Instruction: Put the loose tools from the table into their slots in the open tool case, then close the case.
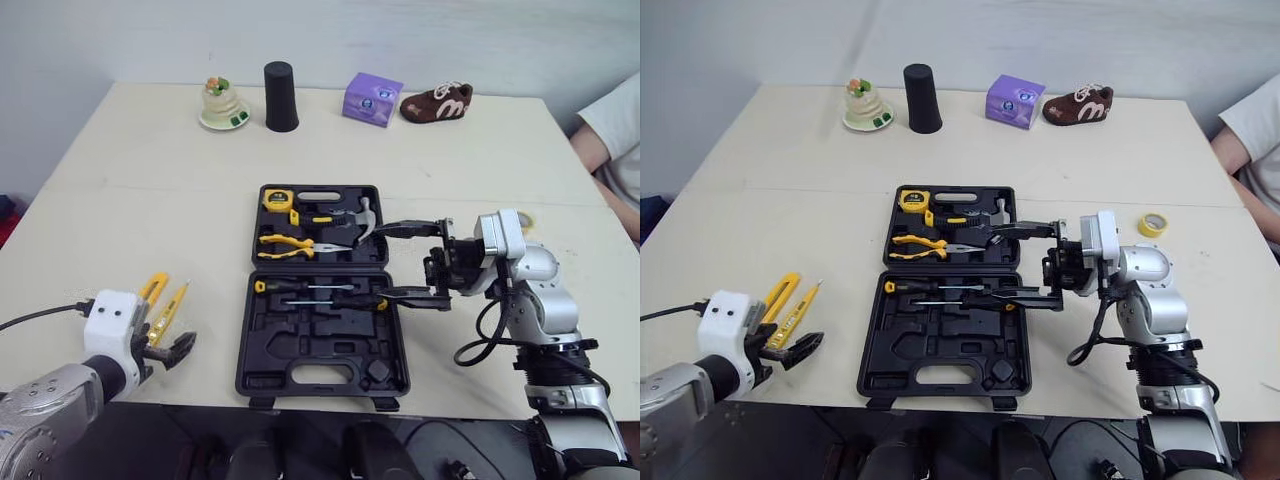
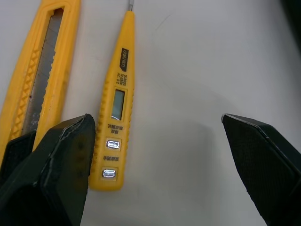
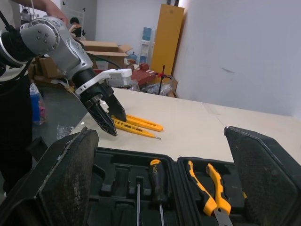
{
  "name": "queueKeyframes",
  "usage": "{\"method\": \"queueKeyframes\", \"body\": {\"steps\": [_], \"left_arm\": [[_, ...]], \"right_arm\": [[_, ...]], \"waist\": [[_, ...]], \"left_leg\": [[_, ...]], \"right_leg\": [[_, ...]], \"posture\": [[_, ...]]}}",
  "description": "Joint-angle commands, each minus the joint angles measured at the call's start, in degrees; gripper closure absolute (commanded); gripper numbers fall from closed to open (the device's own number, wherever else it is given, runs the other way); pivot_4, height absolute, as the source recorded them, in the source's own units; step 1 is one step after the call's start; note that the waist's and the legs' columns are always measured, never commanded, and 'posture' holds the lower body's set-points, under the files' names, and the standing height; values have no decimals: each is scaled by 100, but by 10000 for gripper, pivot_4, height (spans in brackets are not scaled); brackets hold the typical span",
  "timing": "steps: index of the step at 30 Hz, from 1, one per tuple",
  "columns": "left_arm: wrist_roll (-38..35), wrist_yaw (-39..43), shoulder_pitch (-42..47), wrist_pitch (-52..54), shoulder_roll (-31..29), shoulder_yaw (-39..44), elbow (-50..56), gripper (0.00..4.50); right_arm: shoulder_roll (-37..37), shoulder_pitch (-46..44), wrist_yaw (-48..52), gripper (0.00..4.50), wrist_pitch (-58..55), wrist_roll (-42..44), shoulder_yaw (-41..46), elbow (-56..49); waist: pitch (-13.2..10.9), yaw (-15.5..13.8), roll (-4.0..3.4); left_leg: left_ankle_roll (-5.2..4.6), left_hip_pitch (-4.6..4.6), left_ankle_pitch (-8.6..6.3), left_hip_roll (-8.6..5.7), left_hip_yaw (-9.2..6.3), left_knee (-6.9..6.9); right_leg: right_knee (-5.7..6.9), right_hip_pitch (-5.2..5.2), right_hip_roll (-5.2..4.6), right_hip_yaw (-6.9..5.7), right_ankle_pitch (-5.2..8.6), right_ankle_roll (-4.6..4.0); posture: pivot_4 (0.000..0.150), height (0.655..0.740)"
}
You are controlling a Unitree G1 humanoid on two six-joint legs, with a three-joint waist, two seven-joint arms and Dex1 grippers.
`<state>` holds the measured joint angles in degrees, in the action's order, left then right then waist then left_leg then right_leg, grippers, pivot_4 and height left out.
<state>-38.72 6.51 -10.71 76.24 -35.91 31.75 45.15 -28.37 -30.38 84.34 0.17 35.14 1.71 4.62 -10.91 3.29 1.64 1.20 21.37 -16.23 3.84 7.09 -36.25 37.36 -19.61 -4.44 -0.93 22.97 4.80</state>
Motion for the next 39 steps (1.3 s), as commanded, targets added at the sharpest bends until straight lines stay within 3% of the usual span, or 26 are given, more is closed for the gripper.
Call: {"method": "queueKeyframes", "body": {"steps": [1, 14, 17, 18, 19, 21, 25, 26, 31, 36, 39], "left_arm": [[287, -69, 30, 39, -60, -167, -89, 0], [720, 191, 257, -272, -84, -644, -706, 0], [767, 255, 259, -396, -37, -642, -906, 8784], [799, 276, 232, -447, -34, -642, -955, 9724], [829, 296, 206, -498, -30, -645, -997, 16466], [863, 337, 176, -553, -32, -651, -1027, 19674], [862, 483, 144, -750, 9, -579, -1090, 38408], [834, 521, 137, -791, 37, -542, -1106, 40093], [858, 1018, 118, -1430, -226, -339, -1140, 40088], [586, 2815, -4, -2946, -937, 125, -1030, 40088], [-89, 4016, 79, -3117, -1461, 547, -1098, 40088]], "right_arm": [[24, 77, -137, 482, 80, 33, 99, -311], [73, 143, -311, 482, 113, -99, -35, -551], [81, 160, -339, 0, 132, -141, -72, -553], [84, 165, -356, 0, 145, -154, -79, -549], [86, 175, -364, 0, 161, -168, -84, -540], [84, 189, -367, 0, 189, -190, -90, -519], [80, 232, -364, 0, 288, -256, -83, -437], [80, 248, -368, 0, 312, -270, -79, -414], [46, 329, -281, 0, 513, -376, -86, -238], [-125, 427, -190, 0, 603, -279, 80, -228], [-387, 464, -143, 0, 697, -316, 260, -120]], "waist": [[0, -22, 0], [1, -96, -3], [2, -134, -4], [2, -148, -5], [2, -152, -5], [2, -154, -5], [2, -153, -6], [2, -153, -7], [2, -151, -8], [-1, -149, -3], [-3, -149, -7]], "left_leg": [[0, 0, 0, 0, -1, -1], [3, -15, 17, -3, -9, 5], [3, -15, 17, -3, -9, 7], [3, -16, 17, -2, -9, 8], [3, -15, 17, -3, -9, 8], [3, -15, 17, -3, -9, 10], [2, -15, 16, -3, -9, 12], [2, -15, 16, -3, -9, 13], [2, -14, 17, -3, -9, 12], [5, 5, 15, -2, -10, 15], [6, 11, 7, -2, -6, 17]], "right_leg": [[0, 1, 0, -1, 0, 0], [8, 11, -3, -4, 0, -3], [8, 10, -3, -5, 0, -4], [8, 10, -3, -5, 1, -4], [8, 9, -4, -5, 1, -4], [7, 10, -6, -5, 1, -5], [6, 10, -6, -6, 1, -5], [7, 9, -6, -6, 1, -5], [6, 9, -6, -7, 1, -5], [0, -6, -6, -14, 5, -12], [-15, -6, -8, -15, 6, -14]], "posture": [[1500, 7400], [1500, 7400], [1500, 7400], [1500, 7400], [1500, 7400], [1500, 7400], [1500, 7400], [1500, 7400], [1500, 7400], [1500, 7400], [1500, 7400]]}}
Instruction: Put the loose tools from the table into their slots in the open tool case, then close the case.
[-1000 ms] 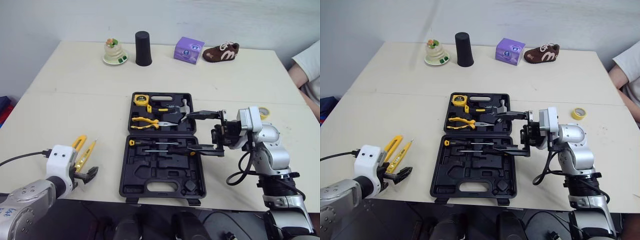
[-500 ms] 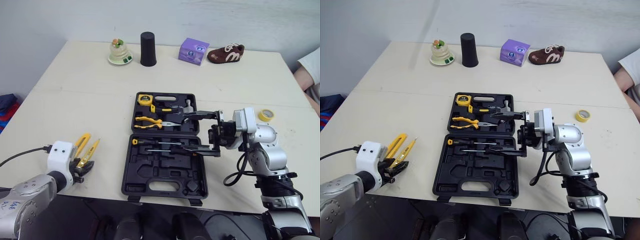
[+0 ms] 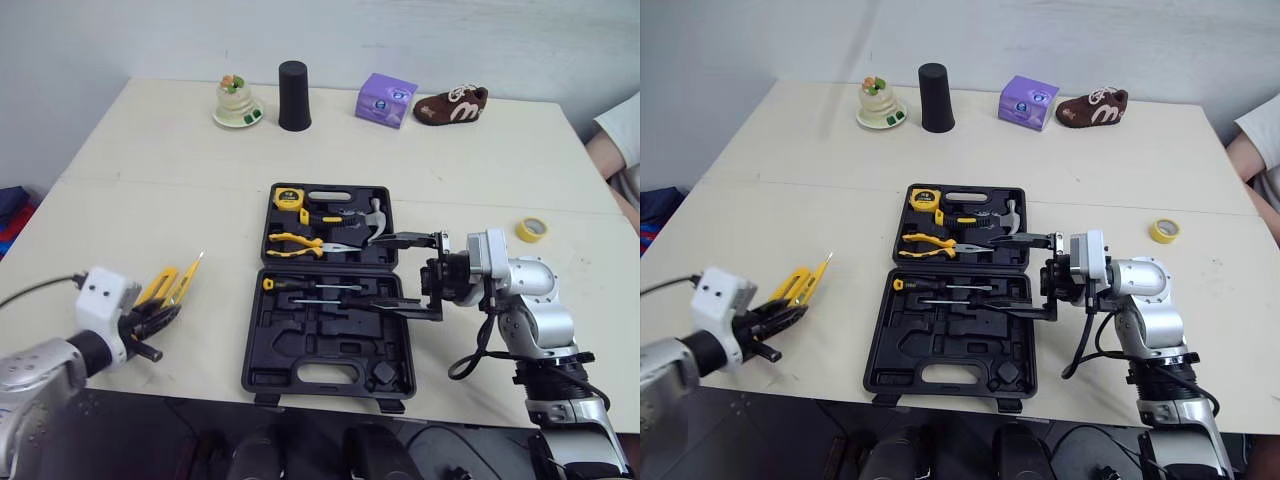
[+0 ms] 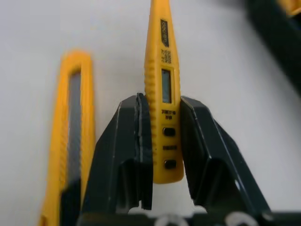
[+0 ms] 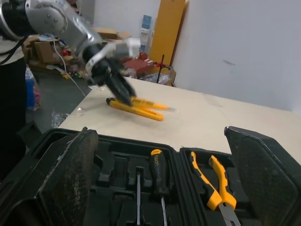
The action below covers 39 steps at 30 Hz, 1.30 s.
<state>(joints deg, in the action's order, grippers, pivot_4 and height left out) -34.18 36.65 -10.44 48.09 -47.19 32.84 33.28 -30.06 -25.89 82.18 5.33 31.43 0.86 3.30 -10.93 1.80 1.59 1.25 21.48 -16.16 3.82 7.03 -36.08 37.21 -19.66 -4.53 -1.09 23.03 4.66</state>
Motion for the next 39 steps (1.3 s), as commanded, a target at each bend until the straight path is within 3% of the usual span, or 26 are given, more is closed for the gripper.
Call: {"method": "queueKeyframes", "body": {"steps": [1, 5, 7, 12, 16, 21, 26, 39], "left_arm": [[-614, 1184, 231, -297, -565, 313, 32, 40088], [-717, 1664, 1060, -229, -1301, -603, -51, 40088], [-619, 2028, 2031, -280, -1473, -1753, -8, 40088], [59, 2574, 3336, -570, -1517, -3397, -310, 40088], [972, 2755, 4223, -1090, -1147, -4491, -828, 40088], [1516, 3007, 4655, -945, -1118, -5109, -1172, 40088], [1691, 2956, 5046, 151, -995, -5565, -1227, 40088], [2577, 3155, 5500, -155, -735, -6191, -1870, 40088]], "right_arm": [[-289, 27, 53, 0, 166, 37, 361, 34], [-427, 60, -43, 0, 157, -35, 383, 49], [-585, 240, -59, 0, 47, -68, 420, -56], [-720, 314, -115, 0, 14, -102, 438, -80], [-758, 395, -157, 0, 21, -117, 460, -133], [-783, 526, -284, 0, 12, -120, 508, -237], [-788, 703, -419, 0, -18, -89, 523, -445], [-761, 742, -799, 0, -130, -146, 465, -746]], "waist": [[-1, 0, -2], [-2, -9, -4], [-6, -8, -10], [-6, 24, -10], [-8, 8, -10], [-9, -3, -9], [-12, -11, -4], [-13, -19, -2]], "left_leg": [[-1, 0, -3, -1, 1, 1], [-3, 1, -6, 0, -3, 5], [-6, 0, -8, -3, 3, 6], [-7, 10, -9, -4, 16, -4], [-2, 12, -7, 23, 34, -9], [7, 10, -8, 53, 58, -27], [8, 13, -8, 63, 100, -50], [5, 12, -13, 78, 123, -96]], "right_leg": [[-7, 2, 0, 0, 0, 0], [-23, 9, 2, -5, 0, 0], [-24, 11, 1, 1, 0, 1], [-27, 1, 17, 12, -2, 5], [-26, -17, 55, 37, -2, 7], [-7, -30, 100, 86, -3, 7], [42, -72, 106, 133, -3, 7], [77, -83, 112, 155, -5, 11]], "posture": [[1500, 7400], [1500, 7400], [1500, 7400], [1500, 7400], [1500, 7400], [1500, 7400], [1500, 7400], [1500, 7400]]}}
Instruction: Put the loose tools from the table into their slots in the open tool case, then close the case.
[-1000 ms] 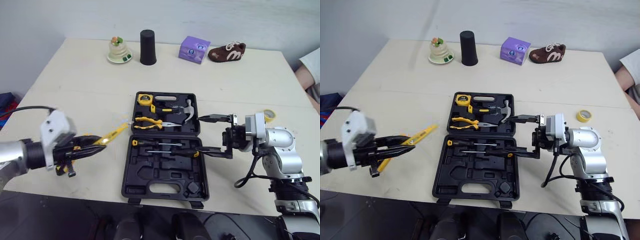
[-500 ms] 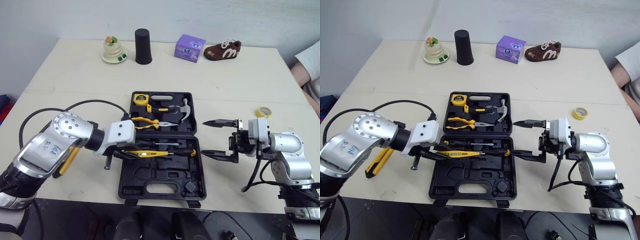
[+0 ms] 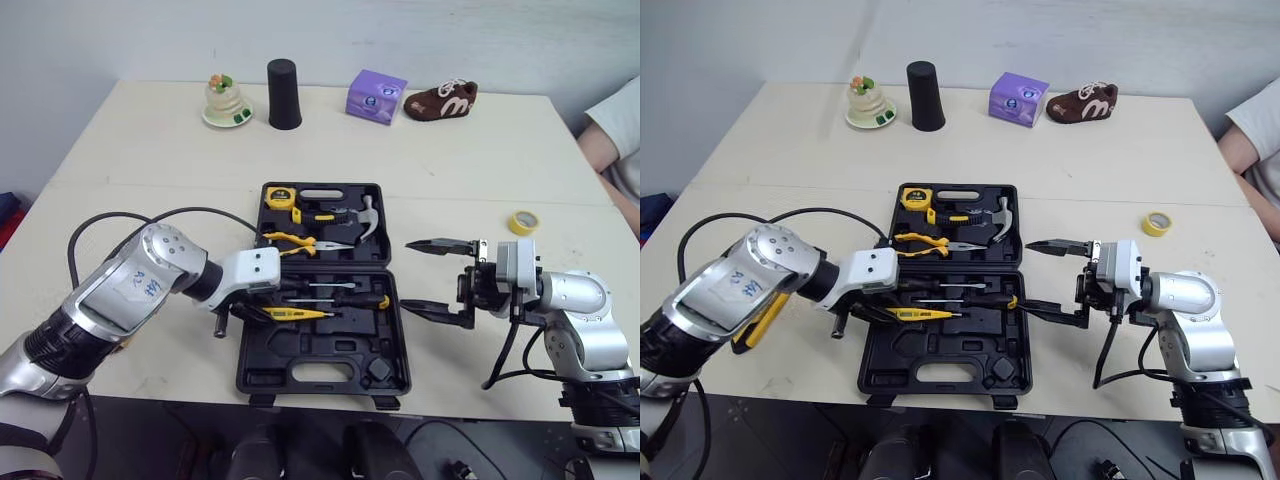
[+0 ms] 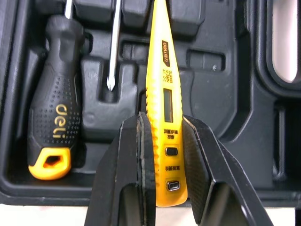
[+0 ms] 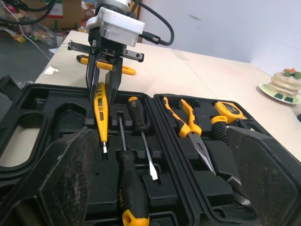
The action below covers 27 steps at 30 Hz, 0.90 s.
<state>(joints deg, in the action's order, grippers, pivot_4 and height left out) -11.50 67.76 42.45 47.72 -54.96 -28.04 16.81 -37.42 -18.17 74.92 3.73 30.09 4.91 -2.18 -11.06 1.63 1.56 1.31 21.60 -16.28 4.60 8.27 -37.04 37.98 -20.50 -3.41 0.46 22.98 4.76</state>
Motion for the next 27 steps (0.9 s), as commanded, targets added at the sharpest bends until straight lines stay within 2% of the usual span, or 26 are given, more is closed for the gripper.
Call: {"method": "queueKeyframes", "body": {"steps": [1, 8, 18, 19, 21, 22, 23, 27], "left_arm": [[353, 61, 262, -125, 75, -128, -296, 40088], [341, 229, 511, -102, 391, -167, -581, 40088], [453, 411, 469, -328, 484, -179, -725, 40088], [382, 385, 443, -354, 536, -74, -687, 29939], [293, 375, 408, -444, 598, 63, -621, 25068], [259, 406, 392, -461, 593, 109, -563, 19385], [234, 430, 373, -511, 581, 163, -496, 15990], [146, 449, 254, -592, 424, 425, -284, 15990]], "right_arm": [[-17, -36, -87, 0, 35, -16, 54, -192], [52, 41, -159, 0, 115, -61, 44, -144], [63, 185, -156, 0, 166, -82, 55, -183], [62, 188, -153, 0, 161, -76, 45, -189], [61, 194, -147, 0, 156, -68, 38, -197], [62, 196, -143, 0, 154, -65, 37, -202], [61, 199, -140, 0, 151, -59, 40, -205], [56, 193, -101, 0, 139, -68, 7, -186]], "waist": [[0, -1, 0], [0, -18, 0], [0, -10, 0], [0, -8, 0], [0, -7, 0], [0, -7, 0], [0, -7, 0], [0, 13, 0]], "left_leg": [[0, 0, 0, 0, 1, 0], [-1, -2, 0, 0, 1, -12], [-3, -3, -1, -2, 1, -15], [-3, -3, -1, -2, 1, -15], [-3, -3, -1, -1, 1, -15], [-3, -3, -1, -1, 1, -16], [-3, -3, -1, -1, 1, -15], [-3, -2, -1, 2, 4, -12]], "right_leg": [[0, 0, 0, 1, 0, 0], [11, 2, -2, 0, -1, 1], [14, 3, -3, 1, -2, 3], [14, 3, -4, 1, -2, 3], [14, 3, -3, 1, -2, 3], [15, 3, -3, 1, -2, 3], [15, 3, -3, 1, -2, 3], [14, -1, -2, 2, -2, 3]], "posture": [[1500, 7400], [1500, 7400], [1500, 7400], [1500, 7400], [1500, 7400], [1500, 7400], [1500, 7400], [1500, 7400]]}}
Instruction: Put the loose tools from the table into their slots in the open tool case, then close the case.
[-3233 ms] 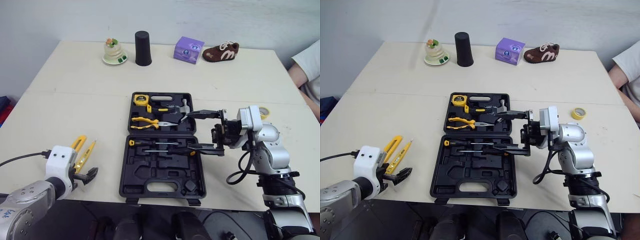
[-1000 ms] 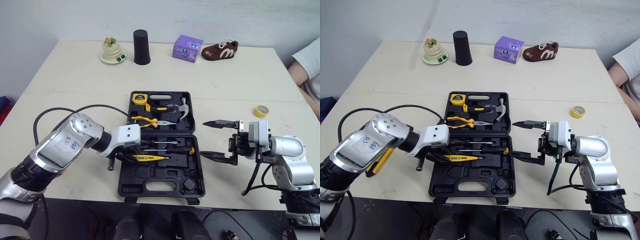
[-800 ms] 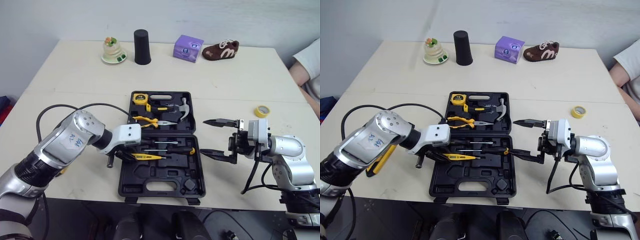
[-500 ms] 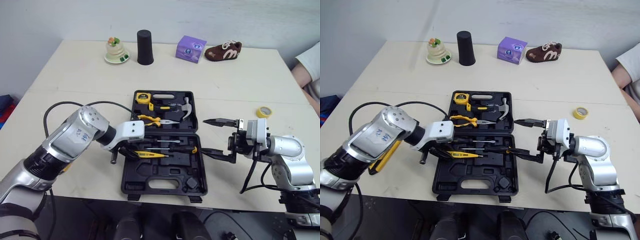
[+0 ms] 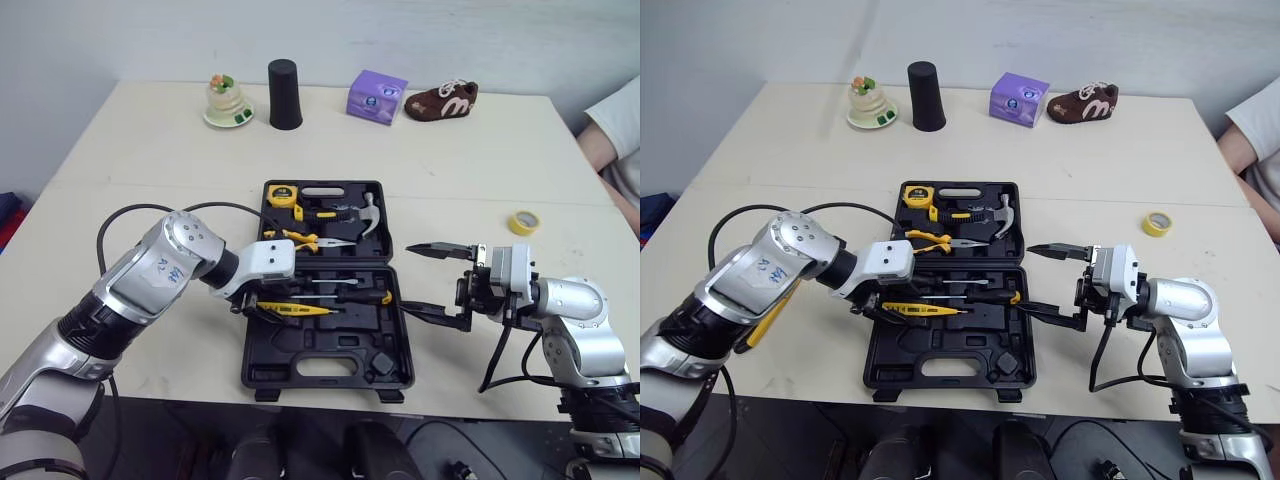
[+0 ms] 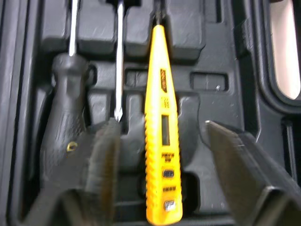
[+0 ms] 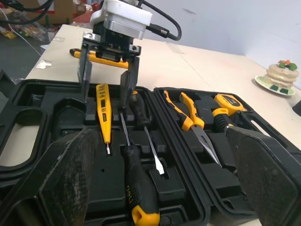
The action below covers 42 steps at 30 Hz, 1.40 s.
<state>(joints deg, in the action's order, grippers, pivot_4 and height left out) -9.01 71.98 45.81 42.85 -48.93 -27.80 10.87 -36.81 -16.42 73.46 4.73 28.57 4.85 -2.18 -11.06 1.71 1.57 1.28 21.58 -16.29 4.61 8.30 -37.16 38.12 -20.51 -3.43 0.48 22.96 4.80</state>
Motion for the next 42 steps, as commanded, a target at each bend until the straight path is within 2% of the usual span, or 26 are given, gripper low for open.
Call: {"method": "queueKeyframes", "body": {"steps": [1, 5, 7, 9, 10, 11, 15, 23, 29, 42], "left_arm": [[-155, 21, -143, -152, -181, 506, 333, 15990], [-478, -146, -442, -370, 8, 1077, 343, 15990], [-918, 28, -1003, -1467, 249, 1733, 182, 15990], [-969, -198, -1422, -2292, 465, 2182, 18, 21354], [-965, -294, -1586, -2312, 527, 2260, 25, 22329], [-971, -337, -1709, -2347, 574, 2314, 24, 27892], [-883, -373, -1966, -2494, 633, 2218, -59, 43863], [-470, -523, -2218, -2974, 741, 1961, -381, 44517], [-310, -893, -2331, -2978, 1108, 1868, -829, 44517], [238, -952, -2503, -2912, 1007, 1252, -1164, 44517]], "right_arm": [[2, 9, 50, 0, 34, 80, -1, -181], [27, -28, 44, 0, 17, 73, -28, -173], [30, -24, 55, 0, 19, 70, -35, -163], [20, -9, 76, 0, 16, 77, -32, -162], [8, -4, 86, 0, 20, 76, -26, -151], [-1, -2, 93, 0, 23, 75, -23, -142], [-3, -5, 100, 0, 21, 77, -22, -129], [-21, -17, 101, 0, 27, 62, -8, -106], [-132, 121, 60, 0, -338, 326, 84, -432], [-177, 324, 33, 0, -266, 232, 141, -467]], "waist": [[0, 10, 0], [0, 5, 0], [0, -1, 0], [0, 3, 0], [0, 9, -1], [0, 4, 0], [0, 2, 0], [0, 1, 0], [1, -4, -1], [13, -2, -8]], "left_leg": [[0, 0, 0, 1, 0, 0], [1, -1, 0, 4, 2, 0], [1, -1, 0, 4, 2, -3], [0, 0, 0, 3, 3, -6], [-1, -4, -3, 2, 7, -4], [-1, -3, -3, 4, 7, -4], [-1, -4, -3, 5, 7, -11], [-4, -3, -5, 4, 9, -9], [-4, -6, -6, 4, 11, -10], [-6, -39, -9, 4, 12, -9]], "right_leg": [[1, -1, 1, 0, 0, 0], [4, -4, 4, 2, 0, 0], [6, -4, 2, 1, 0, 0], [8, -4, -1, 1, 0, 0], [8, -2, -5, 1, 0, 0], [7, -3, -6, -1, 0, 0], [17, -3, -5, -1, 0, 0], [15, -5, -5, -1, 0, 0], [18, -4, -5, -1, 0, 0], [18, 27, -5, 0, 0, 0]], "posture": [[1500, 7400], [1500, 7400], [1500, 7400], [1500, 7400], [1500, 7400], [1500, 7400], [1500, 7400], [1500, 7400], [1500, 7400], [1500, 7400]]}}
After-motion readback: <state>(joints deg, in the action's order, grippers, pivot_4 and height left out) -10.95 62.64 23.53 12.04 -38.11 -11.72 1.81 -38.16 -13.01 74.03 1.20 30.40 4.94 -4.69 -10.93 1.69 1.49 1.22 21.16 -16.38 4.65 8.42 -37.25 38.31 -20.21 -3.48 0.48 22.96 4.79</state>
